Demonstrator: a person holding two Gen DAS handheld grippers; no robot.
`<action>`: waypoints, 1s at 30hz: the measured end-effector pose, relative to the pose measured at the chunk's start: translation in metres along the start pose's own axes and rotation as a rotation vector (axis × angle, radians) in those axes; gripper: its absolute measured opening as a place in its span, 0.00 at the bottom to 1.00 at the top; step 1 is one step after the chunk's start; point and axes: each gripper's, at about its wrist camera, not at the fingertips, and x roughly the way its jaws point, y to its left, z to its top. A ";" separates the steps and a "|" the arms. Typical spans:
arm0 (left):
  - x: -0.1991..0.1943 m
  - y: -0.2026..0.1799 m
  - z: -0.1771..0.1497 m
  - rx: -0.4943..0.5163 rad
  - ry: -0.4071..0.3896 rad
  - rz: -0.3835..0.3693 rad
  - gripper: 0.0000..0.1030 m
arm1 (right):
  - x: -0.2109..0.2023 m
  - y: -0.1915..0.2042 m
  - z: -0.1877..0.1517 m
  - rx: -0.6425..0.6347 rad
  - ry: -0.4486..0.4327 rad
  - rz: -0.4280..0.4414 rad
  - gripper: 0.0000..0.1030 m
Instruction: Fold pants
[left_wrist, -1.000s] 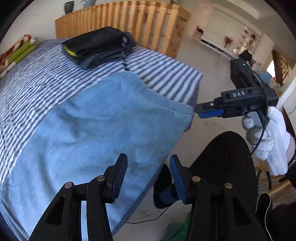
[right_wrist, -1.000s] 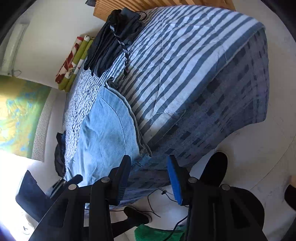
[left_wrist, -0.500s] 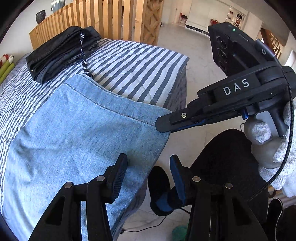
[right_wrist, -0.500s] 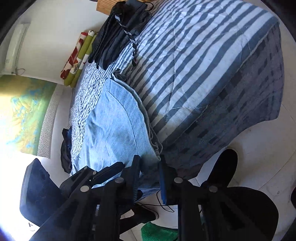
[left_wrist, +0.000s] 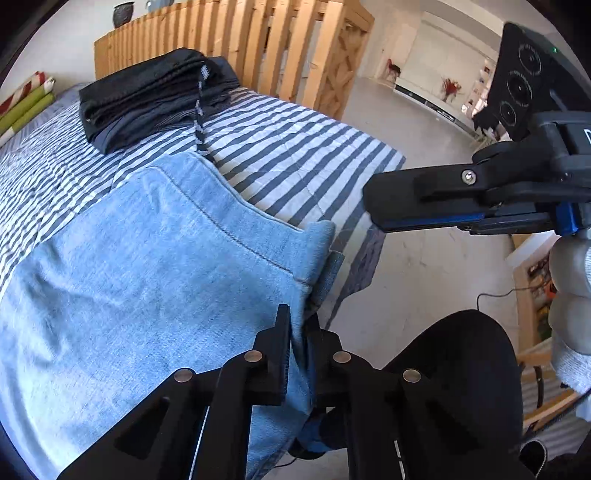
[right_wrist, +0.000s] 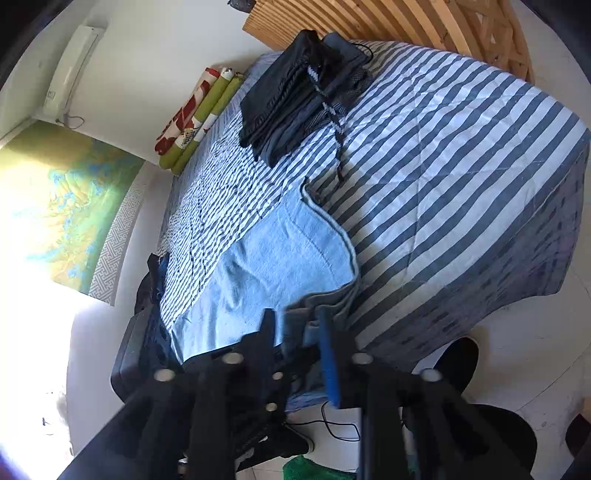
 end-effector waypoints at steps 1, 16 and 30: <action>-0.004 0.006 0.000 -0.026 -0.012 -0.014 0.07 | 0.000 -0.004 0.005 0.011 -0.008 -0.008 0.51; -0.036 0.009 -0.010 -0.048 -0.101 -0.097 0.06 | 0.088 -0.027 0.049 0.170 0.196 0.105 0.54; -0.092 0.061 -0.041 -0.178 -0.084 -0.105 0.44 | 0.073 0.019 0.027 -0.141 0.133 -0.003 0.05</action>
